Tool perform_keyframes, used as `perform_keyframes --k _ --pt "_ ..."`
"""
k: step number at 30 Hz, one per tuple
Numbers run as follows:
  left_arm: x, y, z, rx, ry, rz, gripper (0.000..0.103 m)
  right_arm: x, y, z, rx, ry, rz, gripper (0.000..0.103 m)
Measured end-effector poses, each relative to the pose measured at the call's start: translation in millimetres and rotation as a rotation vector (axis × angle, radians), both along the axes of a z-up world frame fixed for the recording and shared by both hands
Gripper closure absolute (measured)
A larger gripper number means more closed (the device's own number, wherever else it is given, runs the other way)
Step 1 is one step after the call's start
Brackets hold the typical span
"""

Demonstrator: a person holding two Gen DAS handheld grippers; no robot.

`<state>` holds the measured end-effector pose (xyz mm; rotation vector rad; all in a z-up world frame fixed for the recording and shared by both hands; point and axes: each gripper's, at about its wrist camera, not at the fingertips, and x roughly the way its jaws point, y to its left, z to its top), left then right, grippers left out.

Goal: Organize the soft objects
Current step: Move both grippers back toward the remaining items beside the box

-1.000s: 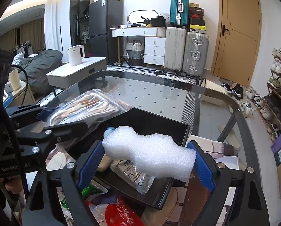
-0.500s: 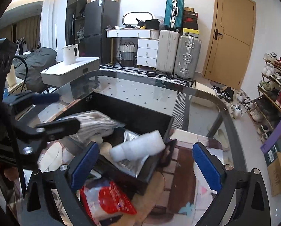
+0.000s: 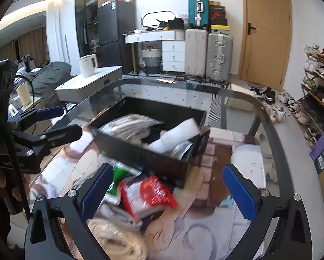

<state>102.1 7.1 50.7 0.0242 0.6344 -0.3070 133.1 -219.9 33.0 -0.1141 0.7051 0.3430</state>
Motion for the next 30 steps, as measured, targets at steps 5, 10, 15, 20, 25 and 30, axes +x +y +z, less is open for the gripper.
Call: perform_keyframes --k 5,10,15,20,25,30 --pt "-16.3 5.9 -4.7 -0.003 0.014 0.010 0.000 -17.0 3.8 -0.8 0.010 0.019 0.016 0.001" --pt "-27.2 3.1 -5.6 0.022 0.008 0.012 0.000 -34.9 8.2 -4.9 0.013 0.023 0.013 0.001" --pt "-37.5 2.6 -10.0 0.030 0.018 0.008 0.000 -48.7 8.7 -10.7 0.022 0.038 0.008 0.001" --pt "-50.4 2.5 -19.5 0.045 0.033 0.012 0.000 -63.5 11.8 -23.9 0.027 0.072 0.014 0.001" --pt "-61.4 0.8 -30.1 0.049 0.049 0.004 0.000 -74.1 16.7 -35.6 0.029 0.095 0.031 0.001" --pt "-66.3 -1.0 -40.1 0.046 0.075 -0.001 0.000 -77.9 25.3 -44.8 0.022 0.116 0.053 0.001"
